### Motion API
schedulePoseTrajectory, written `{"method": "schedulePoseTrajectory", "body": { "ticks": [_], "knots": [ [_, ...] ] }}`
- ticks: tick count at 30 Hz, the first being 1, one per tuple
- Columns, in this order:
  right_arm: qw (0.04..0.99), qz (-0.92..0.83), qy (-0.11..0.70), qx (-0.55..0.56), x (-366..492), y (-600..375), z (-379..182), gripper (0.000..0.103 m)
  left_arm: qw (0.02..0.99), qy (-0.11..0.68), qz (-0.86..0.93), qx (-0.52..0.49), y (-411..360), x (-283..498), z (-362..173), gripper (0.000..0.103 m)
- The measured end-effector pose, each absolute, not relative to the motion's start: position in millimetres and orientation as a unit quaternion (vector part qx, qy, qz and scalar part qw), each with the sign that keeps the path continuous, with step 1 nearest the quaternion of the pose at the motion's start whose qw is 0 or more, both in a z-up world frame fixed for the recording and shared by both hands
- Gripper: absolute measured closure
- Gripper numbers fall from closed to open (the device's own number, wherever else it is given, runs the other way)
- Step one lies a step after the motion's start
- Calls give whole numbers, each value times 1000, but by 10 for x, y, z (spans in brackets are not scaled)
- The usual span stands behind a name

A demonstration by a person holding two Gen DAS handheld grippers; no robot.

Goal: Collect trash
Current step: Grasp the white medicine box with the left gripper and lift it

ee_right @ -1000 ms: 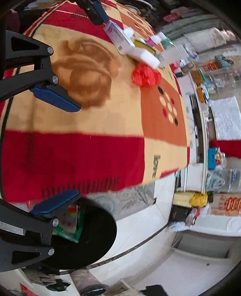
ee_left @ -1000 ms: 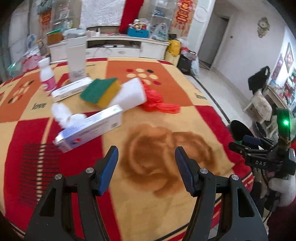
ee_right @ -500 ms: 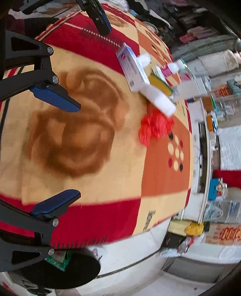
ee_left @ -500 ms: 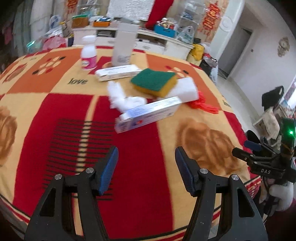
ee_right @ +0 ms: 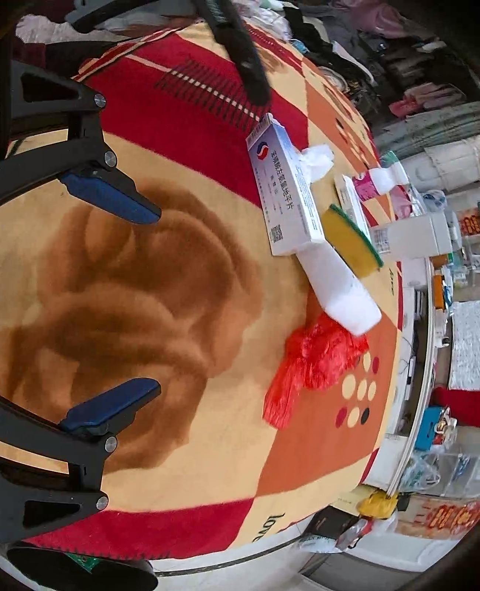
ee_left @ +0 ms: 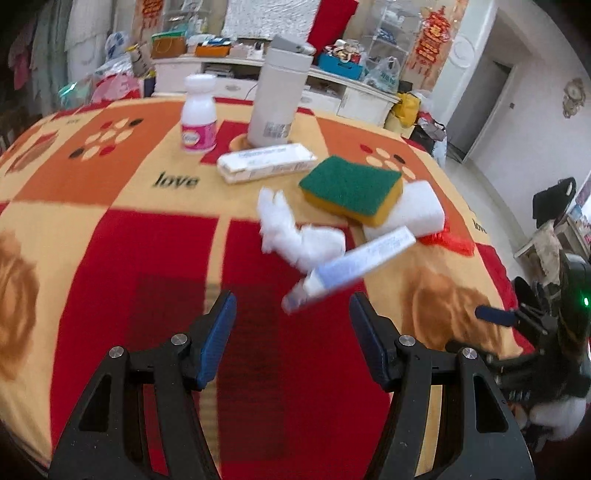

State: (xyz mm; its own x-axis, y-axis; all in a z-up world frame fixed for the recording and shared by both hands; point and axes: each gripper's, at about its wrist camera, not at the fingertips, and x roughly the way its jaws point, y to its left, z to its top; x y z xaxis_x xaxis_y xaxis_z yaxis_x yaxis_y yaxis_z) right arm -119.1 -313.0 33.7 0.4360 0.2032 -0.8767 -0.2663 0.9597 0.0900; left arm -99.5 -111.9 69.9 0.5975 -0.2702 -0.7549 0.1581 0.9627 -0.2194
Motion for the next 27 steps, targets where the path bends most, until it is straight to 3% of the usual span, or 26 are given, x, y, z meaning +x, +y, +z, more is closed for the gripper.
{"method": "schedulePoseTrajectory", "body": {
  "ticks": [8, 11, 16, 20, 22, 27],
  "knots": [
    [839, 133, 526, -38, -1174, -3101, 229, 19, 886, 436, -156, -14, -1459, -715, 572, 41],
    [838, 132, 528, -44, -1174, -3089, 228, 19, 878, 445, -176, -14, -1512, -687, 530, 61],
    [830, 144, 536, -60, -1158, -3012, 181, 5, 865, 462, -192, -36, -1448, -695, 544, 72],
    [829, 146, 536, -66, -1164, -2967, 195, 9, 852, 479, -197, -71, -1258, -796, 644, 82],
    [831, 152, 533, -50, -1155, -2999, 242, 15, 840, 495, -194, -108, -1030, -880, 674, 83],
    [835, 178, 518, -48, -1108, -2868, 409, 16, 822, 522, -168, -154, -564, -1143, 607, 82]
  ]
}}
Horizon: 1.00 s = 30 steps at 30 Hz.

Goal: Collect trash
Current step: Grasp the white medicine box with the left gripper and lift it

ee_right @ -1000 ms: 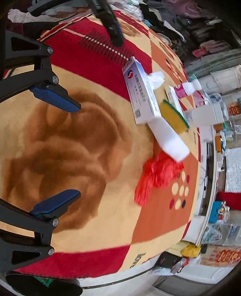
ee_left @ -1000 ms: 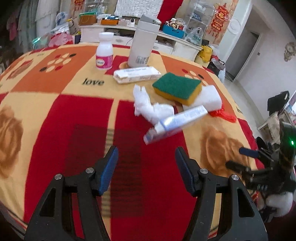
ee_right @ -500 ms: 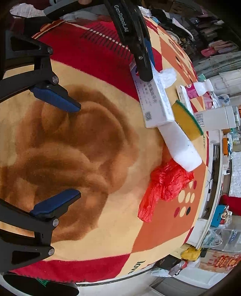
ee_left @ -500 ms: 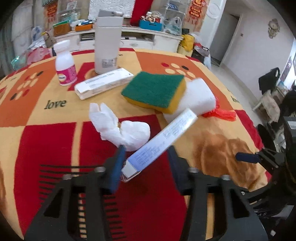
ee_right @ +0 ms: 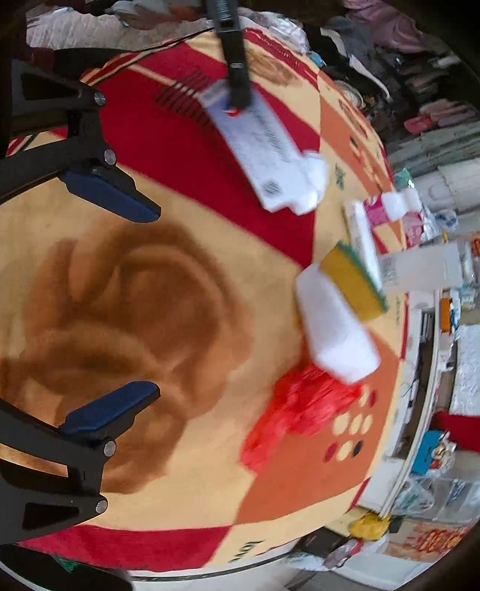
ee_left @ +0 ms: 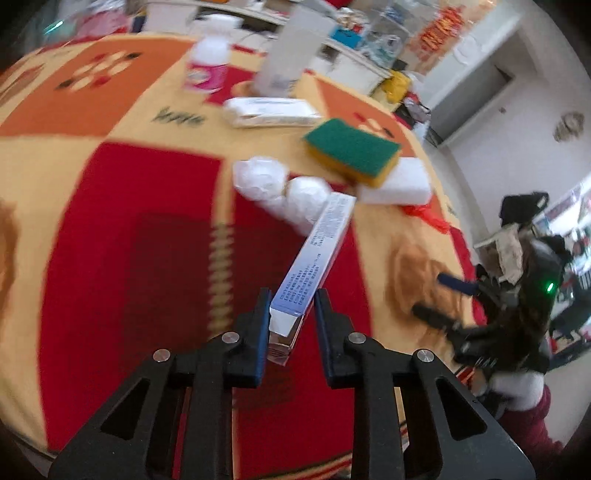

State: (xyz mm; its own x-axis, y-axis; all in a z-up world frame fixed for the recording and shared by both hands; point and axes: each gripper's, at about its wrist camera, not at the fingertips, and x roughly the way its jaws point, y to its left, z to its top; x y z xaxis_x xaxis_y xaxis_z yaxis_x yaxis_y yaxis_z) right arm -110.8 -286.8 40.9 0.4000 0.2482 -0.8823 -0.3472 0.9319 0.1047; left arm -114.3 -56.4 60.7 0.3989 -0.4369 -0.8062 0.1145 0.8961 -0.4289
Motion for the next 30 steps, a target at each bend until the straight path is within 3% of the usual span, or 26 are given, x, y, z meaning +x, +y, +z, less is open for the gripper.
{"method": "schedulePoseTrajectory", "body": {
  "ticks": [7, 9, 10, 12, 13, 30],
  "knots": [
    [834, 207, 509, -56, -911, -2491, 469, 16, 829, 525, -123, -149, -263, -1416, 587, 80],
    [833, 212, 508, -54, -895, -2425, 471, 16, 834, 518, -119, -145, -223, -1460, 619, 76],
    [832, 214, 509, -54, -888, -2402, 467, 16, 838, 513, -117, -141, -195, -1473, 641, 70],
    [831, 218, 510, -54, -875, -2349, 468, 16, 844, 504, -114, -143, -133, -1480, 671, 41],
    [830, 219, 510, -53, -866, -2326, 470, 16, 847, 497, -116, -150, -99, -1480, 693, 38],
    [831, 183, 524, -35, -707, -2321, 460, 16, 832, 504, -228, 25, -903, -1338, 428, 37]
  ]
}}
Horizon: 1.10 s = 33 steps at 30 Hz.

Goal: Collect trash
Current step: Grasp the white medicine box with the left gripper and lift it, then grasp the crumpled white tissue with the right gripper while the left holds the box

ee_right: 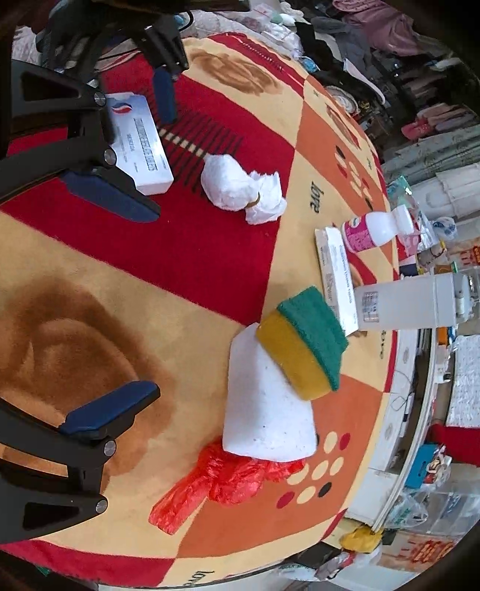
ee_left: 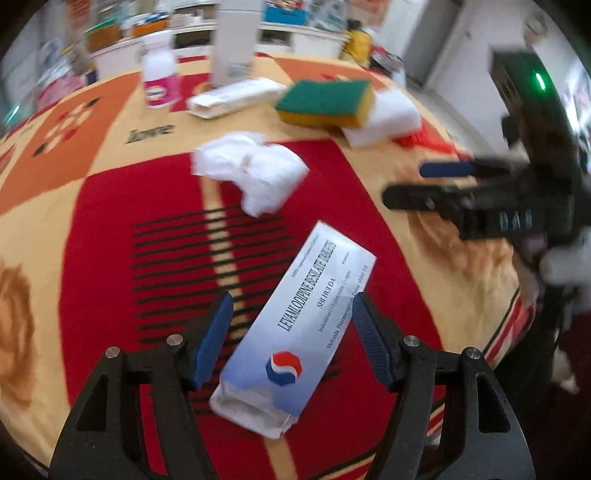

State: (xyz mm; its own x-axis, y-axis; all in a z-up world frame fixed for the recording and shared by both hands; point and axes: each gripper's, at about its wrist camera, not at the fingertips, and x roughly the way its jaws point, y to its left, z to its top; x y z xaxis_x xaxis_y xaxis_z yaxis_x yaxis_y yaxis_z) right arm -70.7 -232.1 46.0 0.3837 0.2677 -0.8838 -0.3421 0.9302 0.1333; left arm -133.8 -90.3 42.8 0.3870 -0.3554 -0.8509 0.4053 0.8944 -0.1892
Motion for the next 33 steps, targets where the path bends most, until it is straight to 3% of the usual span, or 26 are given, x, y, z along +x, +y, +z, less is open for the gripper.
{"method": "schedulePoseTrajectory", "body": {
  "ticks": [7, 8, 9, 11, 20, 33],
  "knots": [
    [829, 169, 532, -32, -654, -2355, 452, 16, 836, 494, -222, 87, -1078, -1344, 342, 38],
    [829, 169, 532, -30, -649, -2361, 451, 16, 836, 494, -222, 83, -1062, -1340, 347, 42],
    [829, 168, 533, -26, -640, -2362, 446, 16, 839, 494, -216, 79, -1032, -1333, 356, 52],
    [827, 172, 535, -17, -624, -2346, 436, 16, 841, 498, -206, 52, -894, -1300, 381, 56],
    [818, 222, 530, -14, -514, -1962, 432, 16, 860, 498, -81, -78, 36, -1222, 435, 56],
    [801, 262, 538, -21, -194, -1347, 413, 16, 863, 491, -61, -103, 93, -1236, 366, 56]
  ]
}}
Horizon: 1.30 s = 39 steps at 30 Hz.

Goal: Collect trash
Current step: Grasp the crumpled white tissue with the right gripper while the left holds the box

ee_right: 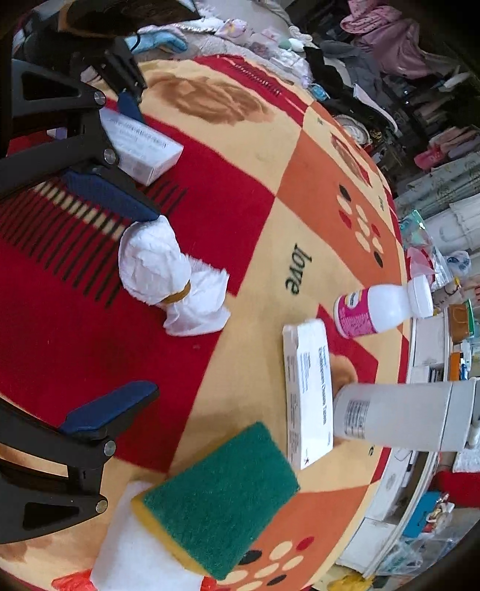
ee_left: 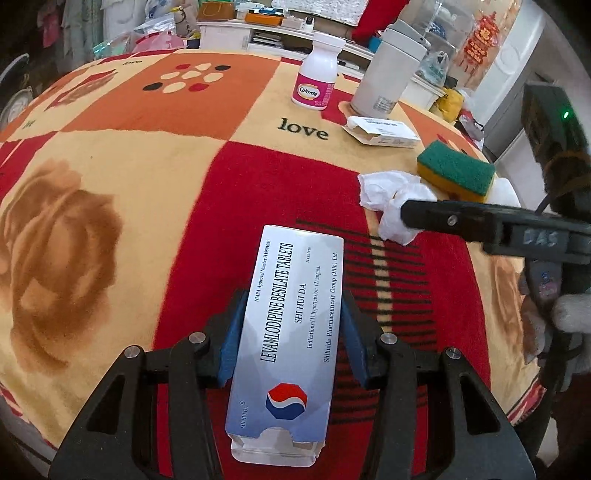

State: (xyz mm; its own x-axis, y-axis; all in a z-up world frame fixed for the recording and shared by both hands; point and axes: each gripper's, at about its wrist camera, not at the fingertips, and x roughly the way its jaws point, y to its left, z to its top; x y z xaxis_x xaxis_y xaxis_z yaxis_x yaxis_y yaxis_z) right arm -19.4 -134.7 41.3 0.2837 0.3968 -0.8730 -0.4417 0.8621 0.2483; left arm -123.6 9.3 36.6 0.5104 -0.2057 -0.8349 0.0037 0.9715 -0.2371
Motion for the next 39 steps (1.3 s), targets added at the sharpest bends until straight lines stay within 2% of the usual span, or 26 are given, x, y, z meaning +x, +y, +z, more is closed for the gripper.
{"method": "schedulePoseTrajectory", "body": {
  "ticks": [5, 10, 11, 12, 13, 16, 26, 39],
  "knots": [
    [800, 275, 534, 2, -225, -1364, 540, 16, 863, 490, -60, -109, 87, -1213, 368, 56],
    [796, 260, 546, 8, -145, -1316, 429, 17, 865, 487, -55, -105, 62, -1223, 361, 56],
    [792, 259, 553, 0, -139, -1263, 347, 24, 865, 488, -55, -105, 65, -1226, 360, 56],
    [790, 260, 555, -9, -145, -1227, 291, 48, 865, 487, -54, -104, 63, -1229, 360, 56],
    [789, 262, 556, -22, -168, -1185, 238, 56, 865, 487, -53, -104, 60, -1230, 358, 56],
    [802, 272, 529, -52, -313, -1167, 275, 67, 864, 488, -54, -115, 64, -1251, 365, 56],
    [819, 267, 498, -100, -722, -1623, 545, 68, 864, 477, -91, -132, -263, -1334, 476, 56],
    [835, 206, 498, -108, -1192, -2716, 627, 68, 848, 490, -160, -124, -1276, -1473, 522, 56]
  ]
}}
